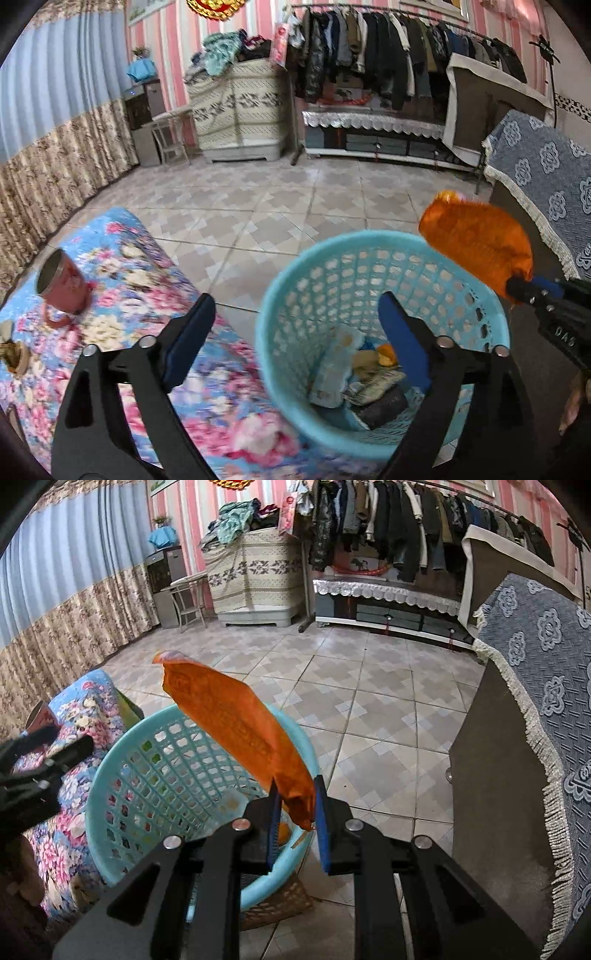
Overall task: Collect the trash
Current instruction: 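Carry cloth and wrapper to the light-blue basket and open both tools to drop them, then move both tools back over the bed toward the remaining items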
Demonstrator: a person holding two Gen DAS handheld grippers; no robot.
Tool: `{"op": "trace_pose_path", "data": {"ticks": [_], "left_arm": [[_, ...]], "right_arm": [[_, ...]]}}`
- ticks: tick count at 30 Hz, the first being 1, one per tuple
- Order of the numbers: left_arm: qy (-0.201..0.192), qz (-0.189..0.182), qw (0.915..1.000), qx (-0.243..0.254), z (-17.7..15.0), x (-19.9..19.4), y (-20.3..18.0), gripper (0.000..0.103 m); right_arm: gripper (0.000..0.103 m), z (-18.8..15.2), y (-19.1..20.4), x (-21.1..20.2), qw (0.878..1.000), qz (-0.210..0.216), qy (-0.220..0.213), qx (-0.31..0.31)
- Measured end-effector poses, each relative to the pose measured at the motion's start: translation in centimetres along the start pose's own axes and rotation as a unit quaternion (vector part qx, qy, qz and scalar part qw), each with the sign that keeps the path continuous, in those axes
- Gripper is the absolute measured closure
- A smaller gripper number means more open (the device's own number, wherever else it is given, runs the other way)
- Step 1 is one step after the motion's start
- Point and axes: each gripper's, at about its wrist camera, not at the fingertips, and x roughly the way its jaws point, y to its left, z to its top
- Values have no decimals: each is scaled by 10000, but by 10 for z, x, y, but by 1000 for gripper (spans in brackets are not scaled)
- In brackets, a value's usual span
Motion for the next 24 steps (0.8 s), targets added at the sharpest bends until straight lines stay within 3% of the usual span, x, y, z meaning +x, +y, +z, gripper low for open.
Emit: {"op": "trace_pose_path", "data": {"ticks": [14,15,17,24], "left_arm": [[-30,628,9966,-532,-3,-32,72,6],[-28,676,9962,-542,-4,-32,76,6],[-6,750,9956,-569,-6,-33,83,6],[-70,879,9935,-713,-12,-45,108,6]], "right_arm": [[82,7,65,29,9977,397,418,-367],[78,8,69,31,9975,384,447,-386],[45,7,73,31,9979,294,393,-428],[13,6,80,26,9991,243,154,-296]]}}
